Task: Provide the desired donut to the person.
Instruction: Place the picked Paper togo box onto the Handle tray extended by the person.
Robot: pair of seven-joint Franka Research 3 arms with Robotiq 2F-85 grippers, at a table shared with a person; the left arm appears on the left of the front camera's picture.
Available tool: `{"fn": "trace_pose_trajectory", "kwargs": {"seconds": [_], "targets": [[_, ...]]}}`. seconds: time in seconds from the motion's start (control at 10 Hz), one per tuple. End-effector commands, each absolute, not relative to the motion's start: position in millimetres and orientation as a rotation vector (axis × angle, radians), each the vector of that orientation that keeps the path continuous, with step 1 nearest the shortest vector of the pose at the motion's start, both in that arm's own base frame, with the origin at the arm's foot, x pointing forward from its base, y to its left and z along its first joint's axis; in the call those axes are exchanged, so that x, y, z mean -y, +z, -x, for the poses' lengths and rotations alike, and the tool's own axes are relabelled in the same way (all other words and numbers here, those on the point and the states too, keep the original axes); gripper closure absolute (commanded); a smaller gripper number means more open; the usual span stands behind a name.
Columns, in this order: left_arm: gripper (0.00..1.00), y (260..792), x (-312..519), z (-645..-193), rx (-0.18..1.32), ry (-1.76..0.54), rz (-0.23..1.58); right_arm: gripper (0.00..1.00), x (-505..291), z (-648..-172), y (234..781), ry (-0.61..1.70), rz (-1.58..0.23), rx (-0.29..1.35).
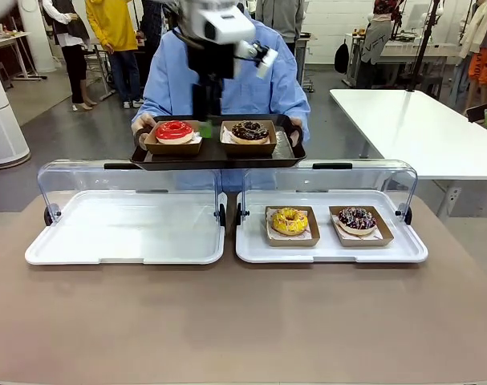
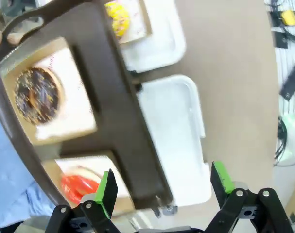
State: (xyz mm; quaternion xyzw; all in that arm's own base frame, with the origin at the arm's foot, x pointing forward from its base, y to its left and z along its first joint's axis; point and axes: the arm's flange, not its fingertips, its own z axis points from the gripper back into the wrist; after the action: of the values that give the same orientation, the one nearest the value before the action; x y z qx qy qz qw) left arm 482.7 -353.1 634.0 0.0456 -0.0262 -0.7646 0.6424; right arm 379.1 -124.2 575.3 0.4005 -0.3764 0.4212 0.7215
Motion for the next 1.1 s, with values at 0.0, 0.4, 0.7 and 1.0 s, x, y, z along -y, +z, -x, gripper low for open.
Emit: {"fn": "trace_pose_trajectory", "kwargs": {"seconds": [0.0,0.4,0.7,1.0], "targets": [[0.0,626,262,-427,0.094,-1.761,-0.096,0.0,123,-379,575,0.931,-0.892,0.836],[0.0,589,126,-392,0.128,-1.665,-0.127,0.0,123,-379,575,0.931,-0.892,0.836],[0.0,563,76,-404,0.117,-1.587,-0.052,0.0,123,-379,575,0.931,-0.892,0.836],[0.0,556,67,-402,0.101,-1.565,-0.045,0.0,123,-379,575,0.931,-0.892,0.836]]}}
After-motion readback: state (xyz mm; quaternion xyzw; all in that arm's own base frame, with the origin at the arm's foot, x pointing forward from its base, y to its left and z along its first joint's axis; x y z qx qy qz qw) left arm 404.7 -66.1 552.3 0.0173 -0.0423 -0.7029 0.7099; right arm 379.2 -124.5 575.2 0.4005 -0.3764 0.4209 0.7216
